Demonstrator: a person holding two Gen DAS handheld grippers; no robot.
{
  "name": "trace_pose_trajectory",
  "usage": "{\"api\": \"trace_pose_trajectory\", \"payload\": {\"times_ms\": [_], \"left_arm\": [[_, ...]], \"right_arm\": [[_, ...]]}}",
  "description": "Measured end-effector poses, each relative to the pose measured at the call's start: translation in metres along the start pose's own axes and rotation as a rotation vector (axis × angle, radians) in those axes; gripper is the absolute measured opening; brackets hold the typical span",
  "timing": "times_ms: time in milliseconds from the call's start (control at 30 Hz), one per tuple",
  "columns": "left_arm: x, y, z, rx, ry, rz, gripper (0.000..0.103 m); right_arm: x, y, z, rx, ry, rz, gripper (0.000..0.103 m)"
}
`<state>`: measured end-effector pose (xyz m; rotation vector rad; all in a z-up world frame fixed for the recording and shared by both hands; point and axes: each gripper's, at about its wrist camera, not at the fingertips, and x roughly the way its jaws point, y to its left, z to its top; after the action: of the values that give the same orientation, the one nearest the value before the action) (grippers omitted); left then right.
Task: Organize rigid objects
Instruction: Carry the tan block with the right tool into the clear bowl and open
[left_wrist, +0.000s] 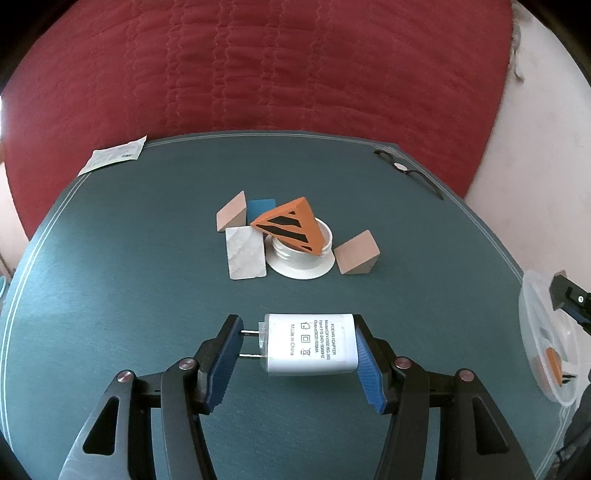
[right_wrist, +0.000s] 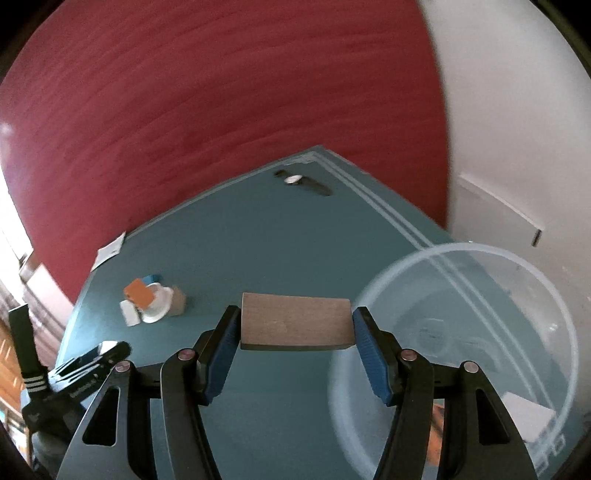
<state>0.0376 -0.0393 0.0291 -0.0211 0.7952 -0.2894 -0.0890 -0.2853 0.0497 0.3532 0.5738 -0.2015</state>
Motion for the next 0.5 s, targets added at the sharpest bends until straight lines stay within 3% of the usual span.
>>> {"api": "trace_pose_trajectory", "payload": {"times_ms": [500], "left_arm": [[-0.001,-0.021,-0.007,0.056,0.008,-0.006,0.061]], "right_arm": [[-0.030,-0.082,-0.006,0.138,-0.040,-0.159,0.062]]}}
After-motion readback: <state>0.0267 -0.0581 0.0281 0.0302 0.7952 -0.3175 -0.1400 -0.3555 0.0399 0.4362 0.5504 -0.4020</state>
